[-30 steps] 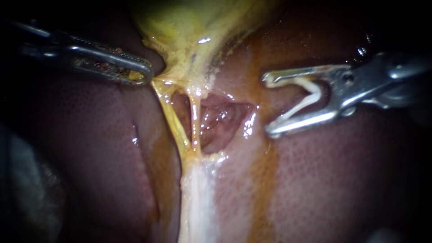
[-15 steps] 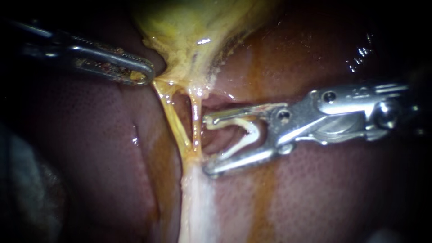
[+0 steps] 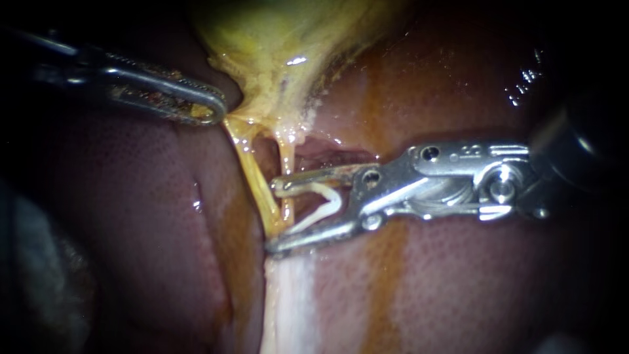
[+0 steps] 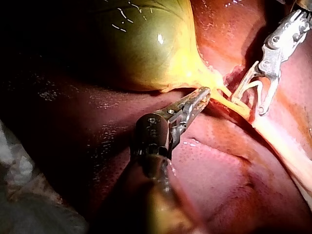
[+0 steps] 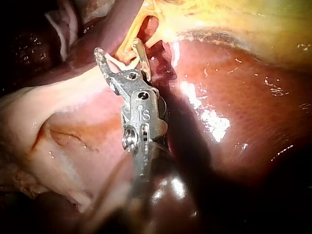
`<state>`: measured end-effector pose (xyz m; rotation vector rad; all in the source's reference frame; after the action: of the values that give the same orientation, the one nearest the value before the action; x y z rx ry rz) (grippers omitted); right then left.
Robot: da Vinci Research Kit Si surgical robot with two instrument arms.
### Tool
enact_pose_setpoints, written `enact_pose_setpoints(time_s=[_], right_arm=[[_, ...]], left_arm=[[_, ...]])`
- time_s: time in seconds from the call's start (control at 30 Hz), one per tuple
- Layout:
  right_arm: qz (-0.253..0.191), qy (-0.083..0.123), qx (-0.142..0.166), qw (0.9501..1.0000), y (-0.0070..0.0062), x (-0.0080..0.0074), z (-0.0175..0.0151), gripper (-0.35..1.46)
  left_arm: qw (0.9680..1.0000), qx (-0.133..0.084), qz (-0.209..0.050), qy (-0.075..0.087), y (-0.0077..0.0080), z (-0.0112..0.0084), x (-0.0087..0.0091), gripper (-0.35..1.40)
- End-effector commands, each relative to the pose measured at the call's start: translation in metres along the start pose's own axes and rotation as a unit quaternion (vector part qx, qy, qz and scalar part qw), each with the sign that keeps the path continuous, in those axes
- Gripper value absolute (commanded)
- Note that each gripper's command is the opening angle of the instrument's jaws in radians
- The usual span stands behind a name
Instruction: Clipping first clip left tube
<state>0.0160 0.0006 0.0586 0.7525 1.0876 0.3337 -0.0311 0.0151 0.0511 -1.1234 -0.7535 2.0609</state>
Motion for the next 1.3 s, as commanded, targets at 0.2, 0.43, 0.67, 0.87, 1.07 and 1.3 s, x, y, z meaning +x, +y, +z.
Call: enact_pose_setpoints(time_s=[0.2,0.43,0.67,0.87,1.07,1.3], right_arm=[[-0.003,-0.002,-0.003,1.0,0.0011,-0.0017,0.0006,0.49],[-0.006,0.007,-0.001,1.0,0.0018,-0.0024,0.002,0.49],[-0.012,0.018,0.025,0.9994,0.0019,-0.002,0.0037,0.49],[-0.018,0.027,0.037,0.9988,0.0018,-0.0014,0.0051,0.48],[-0.018,0.032,0.038,0.9986,0.0015,-0.0009,0.0061,0.48],[-0.019,0.037,0.045,0.9981,0.0002,-0.0002,0.0064,0.49]], left_arm=[[1.0,0.001,0.0,0.0,0.0003,0.0,0.0001,-0.35],[1.0,0.002,0.002,0.001,0.0005,0.0001,0.0001,-0.35],[1.0,0.002,0.002,0.001,0.0005,0.0002,0.0002,-0.35],[1.0,0.002,0.002,0.001,0.0005,0.0003,0.0002,-0.35],[1.0,0.004,0.002,0.001,0.0005,0.0004,0.0003,-0.35],[1.0,0.004,0.002,0.001,0.0005,0.0004,0.0003,-0.35]])
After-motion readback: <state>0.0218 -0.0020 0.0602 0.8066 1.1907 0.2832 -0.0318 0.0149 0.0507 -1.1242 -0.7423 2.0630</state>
